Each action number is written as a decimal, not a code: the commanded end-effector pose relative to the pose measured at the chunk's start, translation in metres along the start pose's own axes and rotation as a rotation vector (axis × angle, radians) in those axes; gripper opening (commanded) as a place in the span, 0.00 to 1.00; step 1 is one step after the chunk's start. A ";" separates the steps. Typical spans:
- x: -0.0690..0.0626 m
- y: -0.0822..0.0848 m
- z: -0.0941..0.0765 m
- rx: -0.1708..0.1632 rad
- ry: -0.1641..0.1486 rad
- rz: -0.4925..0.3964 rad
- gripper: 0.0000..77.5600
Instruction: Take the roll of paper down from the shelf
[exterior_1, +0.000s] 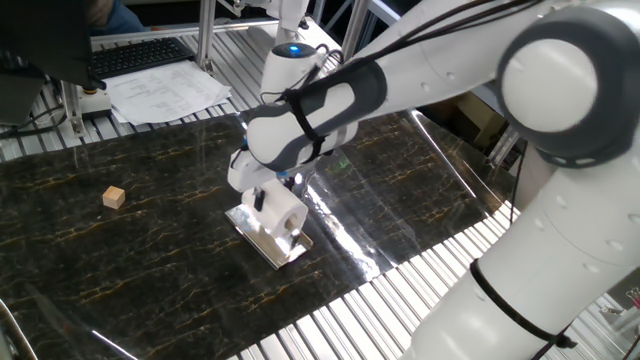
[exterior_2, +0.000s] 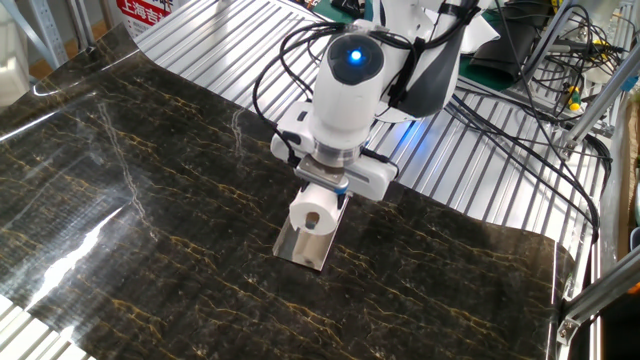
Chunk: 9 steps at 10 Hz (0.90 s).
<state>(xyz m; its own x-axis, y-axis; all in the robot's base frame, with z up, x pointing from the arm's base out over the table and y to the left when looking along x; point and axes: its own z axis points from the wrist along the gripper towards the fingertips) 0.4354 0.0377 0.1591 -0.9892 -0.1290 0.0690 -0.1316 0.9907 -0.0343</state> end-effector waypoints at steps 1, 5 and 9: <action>-0.018 0.001 0.004 -0.003 -0.010 -0.003 0.02; -0.028 0.001 0.005 -0.003 -0.014 0.000 0.02; -0.040 0.001 0.008 -0.004 -0.019 0.001 0.02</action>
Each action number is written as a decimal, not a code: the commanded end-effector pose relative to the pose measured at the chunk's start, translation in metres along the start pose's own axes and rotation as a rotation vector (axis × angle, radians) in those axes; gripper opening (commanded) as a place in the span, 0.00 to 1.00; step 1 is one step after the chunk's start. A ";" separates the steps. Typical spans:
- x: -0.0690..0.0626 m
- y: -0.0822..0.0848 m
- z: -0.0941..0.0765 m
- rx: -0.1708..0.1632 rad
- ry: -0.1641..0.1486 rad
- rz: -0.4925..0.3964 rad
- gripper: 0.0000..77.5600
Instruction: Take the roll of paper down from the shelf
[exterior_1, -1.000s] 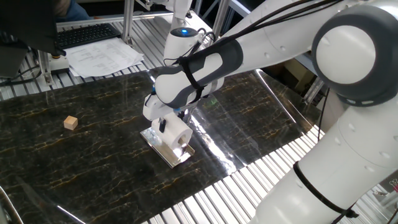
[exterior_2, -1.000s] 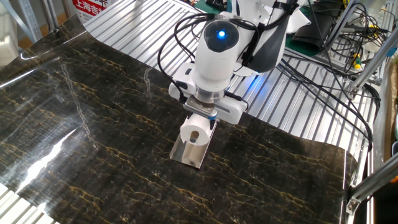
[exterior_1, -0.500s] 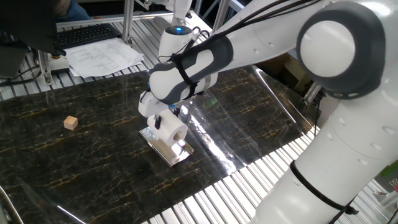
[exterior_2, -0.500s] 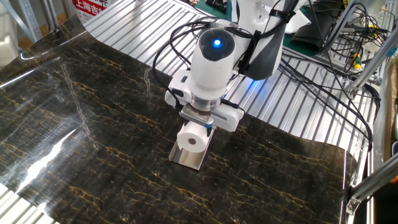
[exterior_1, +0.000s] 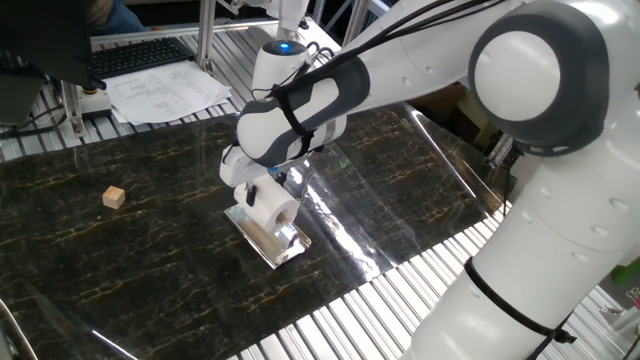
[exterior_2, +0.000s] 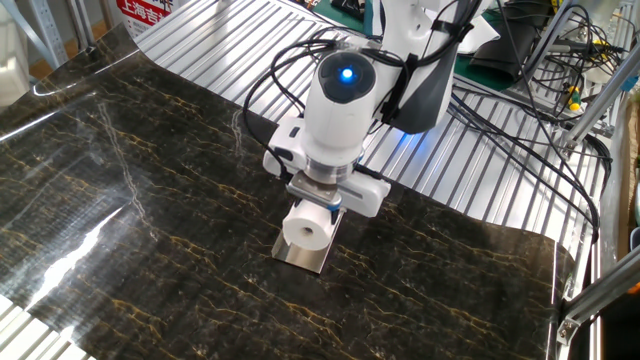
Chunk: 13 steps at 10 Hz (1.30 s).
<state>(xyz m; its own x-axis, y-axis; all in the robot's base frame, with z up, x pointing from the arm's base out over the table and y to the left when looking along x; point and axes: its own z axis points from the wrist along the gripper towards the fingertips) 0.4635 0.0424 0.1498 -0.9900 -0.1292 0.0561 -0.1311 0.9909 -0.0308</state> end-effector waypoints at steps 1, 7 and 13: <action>-0.014 0.000 0.001 -0.001 -0.007 0.002 0.02; -0.039 0.010 -0.001 0.004 -0.007 0.023 0.02; -0.067 0.001 -0.005 0.007 -0.007 0.014 0.02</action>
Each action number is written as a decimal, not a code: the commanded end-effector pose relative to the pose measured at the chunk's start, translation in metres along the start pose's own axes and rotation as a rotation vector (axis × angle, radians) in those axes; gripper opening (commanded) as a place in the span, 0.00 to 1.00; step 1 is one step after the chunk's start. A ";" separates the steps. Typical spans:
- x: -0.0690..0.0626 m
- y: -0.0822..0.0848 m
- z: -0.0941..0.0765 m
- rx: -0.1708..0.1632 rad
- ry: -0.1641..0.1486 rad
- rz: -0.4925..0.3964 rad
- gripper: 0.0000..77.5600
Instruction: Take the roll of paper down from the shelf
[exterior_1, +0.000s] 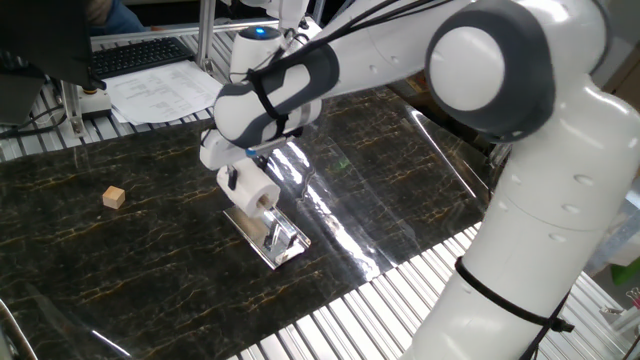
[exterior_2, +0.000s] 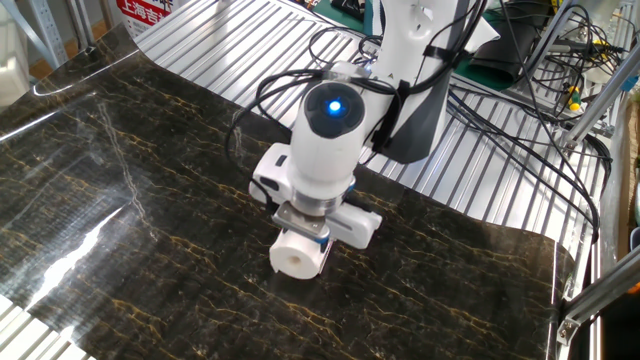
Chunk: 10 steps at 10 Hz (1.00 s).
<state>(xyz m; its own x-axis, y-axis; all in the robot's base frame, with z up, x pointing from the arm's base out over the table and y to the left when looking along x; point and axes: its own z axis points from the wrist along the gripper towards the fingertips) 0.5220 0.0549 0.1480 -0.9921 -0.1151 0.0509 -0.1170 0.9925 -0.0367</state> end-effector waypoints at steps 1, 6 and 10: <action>-0.012 -0.005 -0.003 0.002 -0.004 0.003 0.02; -0.021 -0.008 -0.005 -0.003 -0.012 0.022 0.02; -0.030 -0.012 -0.010 0.000 -0.020 0.040 0.02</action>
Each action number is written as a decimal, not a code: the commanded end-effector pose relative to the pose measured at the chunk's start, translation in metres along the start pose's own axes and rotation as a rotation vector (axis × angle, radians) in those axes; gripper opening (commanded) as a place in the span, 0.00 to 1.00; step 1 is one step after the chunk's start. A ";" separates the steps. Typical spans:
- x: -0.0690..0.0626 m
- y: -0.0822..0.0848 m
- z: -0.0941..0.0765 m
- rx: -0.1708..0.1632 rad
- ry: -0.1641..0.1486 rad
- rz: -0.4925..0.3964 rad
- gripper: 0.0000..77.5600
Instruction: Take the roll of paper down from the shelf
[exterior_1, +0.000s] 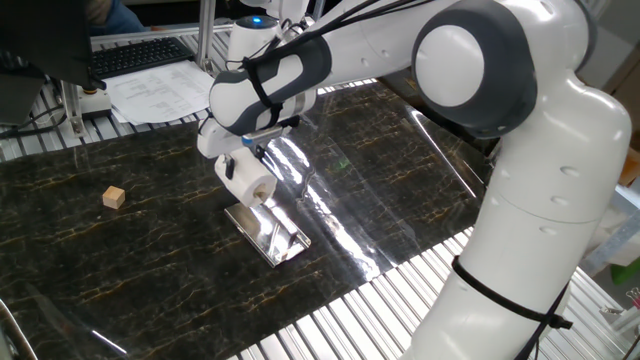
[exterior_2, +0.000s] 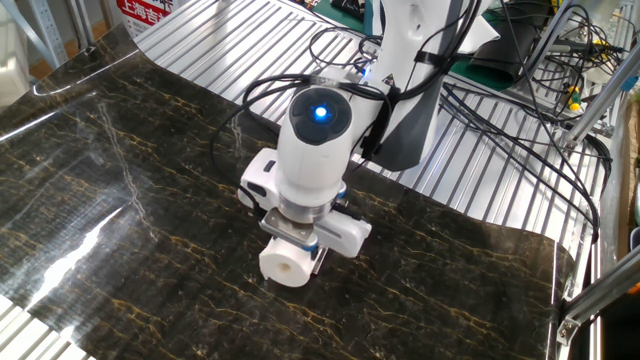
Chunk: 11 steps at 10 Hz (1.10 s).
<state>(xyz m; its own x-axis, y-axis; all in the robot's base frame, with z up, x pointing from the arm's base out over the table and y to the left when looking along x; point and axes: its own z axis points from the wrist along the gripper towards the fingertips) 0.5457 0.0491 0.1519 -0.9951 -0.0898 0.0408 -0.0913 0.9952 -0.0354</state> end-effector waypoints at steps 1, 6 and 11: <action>-0.010 -0.005 -0.008 0.002 -0.009 0.017 0.02; -0.022 -0.012 -0.016 0.005 -0.008 0.012 0.02; -0.030 -0.017 -0.022 0.006 0.004 -0.072 0.02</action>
<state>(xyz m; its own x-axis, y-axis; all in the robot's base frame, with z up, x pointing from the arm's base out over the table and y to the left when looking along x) 0.5736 0.0379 0.1687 -0.9898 -0.1362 0.0420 -0.1378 0.9898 -0.0376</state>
